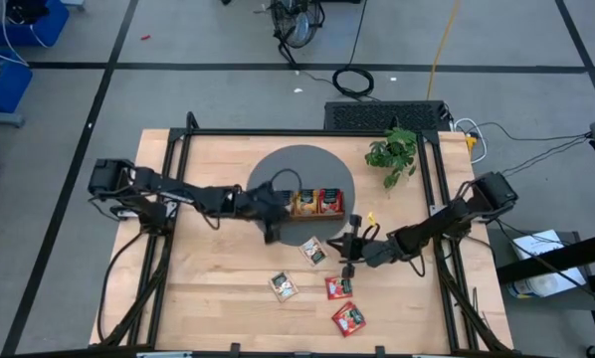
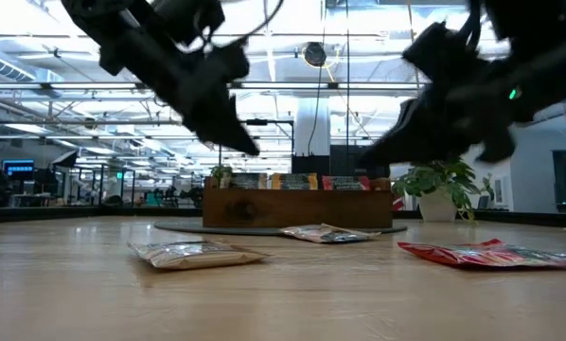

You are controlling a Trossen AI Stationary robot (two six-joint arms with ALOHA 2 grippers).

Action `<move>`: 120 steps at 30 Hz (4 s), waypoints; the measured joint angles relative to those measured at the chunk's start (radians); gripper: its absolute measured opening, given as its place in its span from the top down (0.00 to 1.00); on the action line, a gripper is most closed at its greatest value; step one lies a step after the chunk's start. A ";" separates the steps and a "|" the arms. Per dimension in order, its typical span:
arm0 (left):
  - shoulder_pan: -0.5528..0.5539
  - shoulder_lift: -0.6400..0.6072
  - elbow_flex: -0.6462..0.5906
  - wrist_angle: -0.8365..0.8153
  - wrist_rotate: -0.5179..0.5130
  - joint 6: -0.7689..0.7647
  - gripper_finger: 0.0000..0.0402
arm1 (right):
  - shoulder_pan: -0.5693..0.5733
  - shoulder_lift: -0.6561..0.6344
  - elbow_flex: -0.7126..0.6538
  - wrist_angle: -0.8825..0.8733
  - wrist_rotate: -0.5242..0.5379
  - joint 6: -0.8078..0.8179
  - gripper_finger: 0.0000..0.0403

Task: Pick & Place Tea
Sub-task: Put the red tea bag into the right section of the wooden organizer

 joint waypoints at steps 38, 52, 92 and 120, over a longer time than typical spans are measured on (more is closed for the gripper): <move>-0.377 0.690 0.726 -0.144 0.024 0.015 0.99 | 0.205 -0.234 0.005 -0.575 -0.428 0.851 0.83; -0.364 0.698 0.726 -0.123 0.041 0.100 0.99 | 0.127 -0.237 -0.233 -0.198 -0.593 1.301 0.60; -0.301 0.784 0.727 0.041 0.160 0.032 0.98 | 0.135 -0.126 -0.186 -0.486 -0.675 1.407 0.70; -0.296 0.786 0.724 0.069 0.231 0.052 0.99 | 0.076 -0.059 -0.152 -0.463 -0.672 1.319 0.71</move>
